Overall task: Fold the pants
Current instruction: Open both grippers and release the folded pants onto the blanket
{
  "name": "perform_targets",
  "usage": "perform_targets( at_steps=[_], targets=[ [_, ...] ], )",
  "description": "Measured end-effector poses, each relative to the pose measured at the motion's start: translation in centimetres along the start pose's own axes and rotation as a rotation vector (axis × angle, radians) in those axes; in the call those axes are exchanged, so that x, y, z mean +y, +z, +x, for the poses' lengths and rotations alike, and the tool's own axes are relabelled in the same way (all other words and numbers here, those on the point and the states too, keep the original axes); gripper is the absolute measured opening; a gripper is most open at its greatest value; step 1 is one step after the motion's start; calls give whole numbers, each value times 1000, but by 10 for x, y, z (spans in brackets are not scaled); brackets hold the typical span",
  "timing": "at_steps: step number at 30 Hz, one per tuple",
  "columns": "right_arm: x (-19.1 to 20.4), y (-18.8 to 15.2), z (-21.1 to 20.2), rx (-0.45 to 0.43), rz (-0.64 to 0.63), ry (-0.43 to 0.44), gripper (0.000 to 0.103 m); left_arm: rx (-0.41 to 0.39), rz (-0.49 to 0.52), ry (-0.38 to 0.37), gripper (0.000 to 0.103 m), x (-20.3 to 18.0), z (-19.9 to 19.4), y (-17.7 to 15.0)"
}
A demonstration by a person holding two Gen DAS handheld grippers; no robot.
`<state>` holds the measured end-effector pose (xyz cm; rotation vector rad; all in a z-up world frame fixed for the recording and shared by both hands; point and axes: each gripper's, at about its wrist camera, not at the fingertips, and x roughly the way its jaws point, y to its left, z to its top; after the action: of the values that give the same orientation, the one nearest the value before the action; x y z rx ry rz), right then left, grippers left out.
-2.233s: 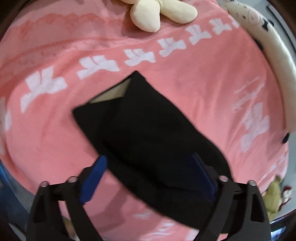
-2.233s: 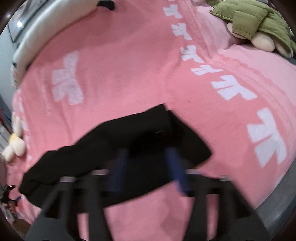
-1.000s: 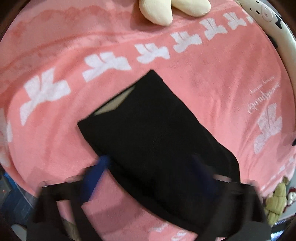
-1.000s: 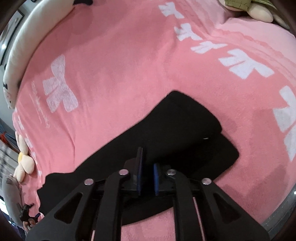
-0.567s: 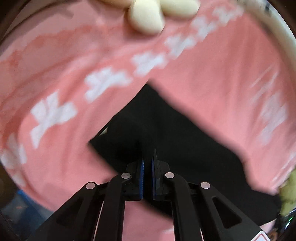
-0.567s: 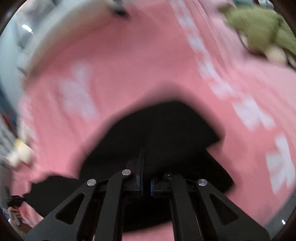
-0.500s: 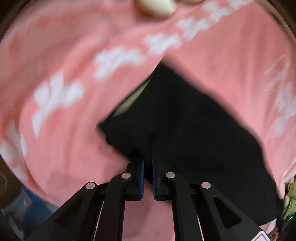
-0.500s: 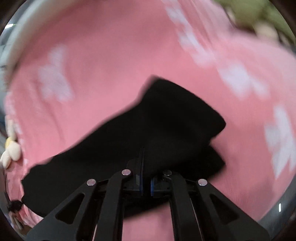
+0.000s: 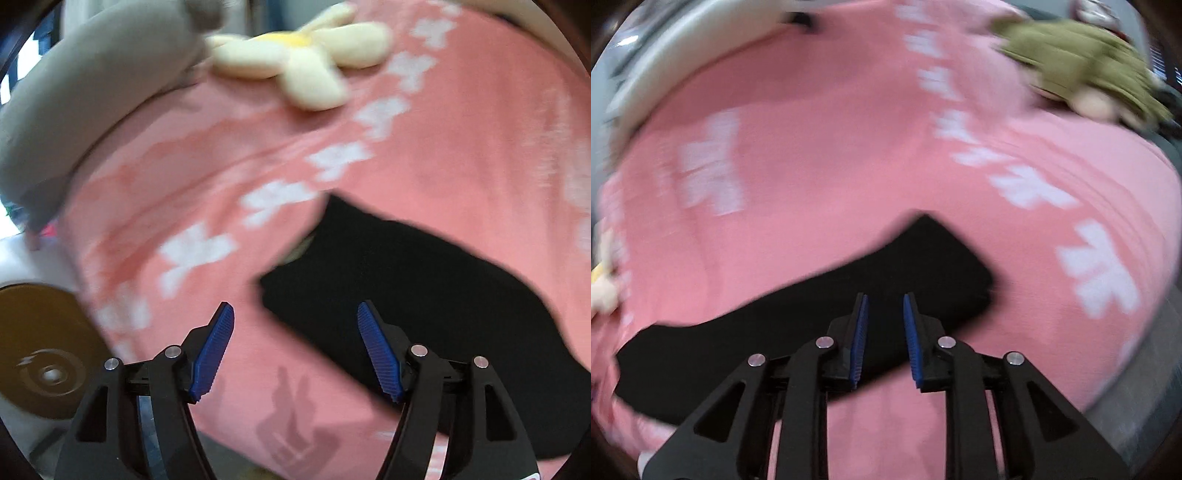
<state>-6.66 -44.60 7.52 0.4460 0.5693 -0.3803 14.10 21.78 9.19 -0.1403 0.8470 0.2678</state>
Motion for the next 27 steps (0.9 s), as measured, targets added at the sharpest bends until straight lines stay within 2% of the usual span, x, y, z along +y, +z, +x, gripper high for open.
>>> perform_targets(
  at_steps=[3, 4, 7, 8, 10, 11, 13, 15, 17, 19, 21, 23, 25, 27],
  targets=[
    [61, -3, 13, 66, -105, 120, 20, 25, 103, -139, 67, -56, 3, 1],
    [78, -6, 23, 99, -116, 164, 20, 25, 147, -158, 67, -78, 7, -1],
    [141, -23, 61, 216, -142, 309, 20, 18, 277, -137, 67, -134, 25, -18],
    [178, -32, 79, 277, -188, 377, 20, 26, 309, -122, 67, -146, 33, -25],
    [226, -46, 94, 332, -266, 451, 20, 70, 318, -113, 67, -156, 48, -39],
    [265, -54, 107, 375, -331, 507, 20, 98, 312, -119, 67, -157, 55, -43],
    [315, -65, 125, 411, -405, 565, 20, 149, 285, -102, 69, -149, 69, -49],
    [364, -73, 148, 450, -437, 624, 20, 152, 251, -132, 72, -131, 73, -52],
    [406, -80, 179, 483, -433, 650, 20, 145, 263, -130, 73, -123, 73, -51],
    [432, -89, 212, 517, -451, 596, 17, 135, 285, -127, 75, -123, 74, -52],
    [451, -90, 232, 469, -442, 570, 15, 119, 303, -120, 76, -126, 71, -57],
    [452, -78, 230, 464, -378, 569, 17, 104, 315, -113, 77, -127, 71, -56],
    [442, -70, 215, 412, -357, 606, 17, 99, 314, -117, 77, -128, 71, -58],
    [435, -81, 224, 443, -437, 494, 15, 93, 308, -119, 77, -128, 71, -58]
  ],
)
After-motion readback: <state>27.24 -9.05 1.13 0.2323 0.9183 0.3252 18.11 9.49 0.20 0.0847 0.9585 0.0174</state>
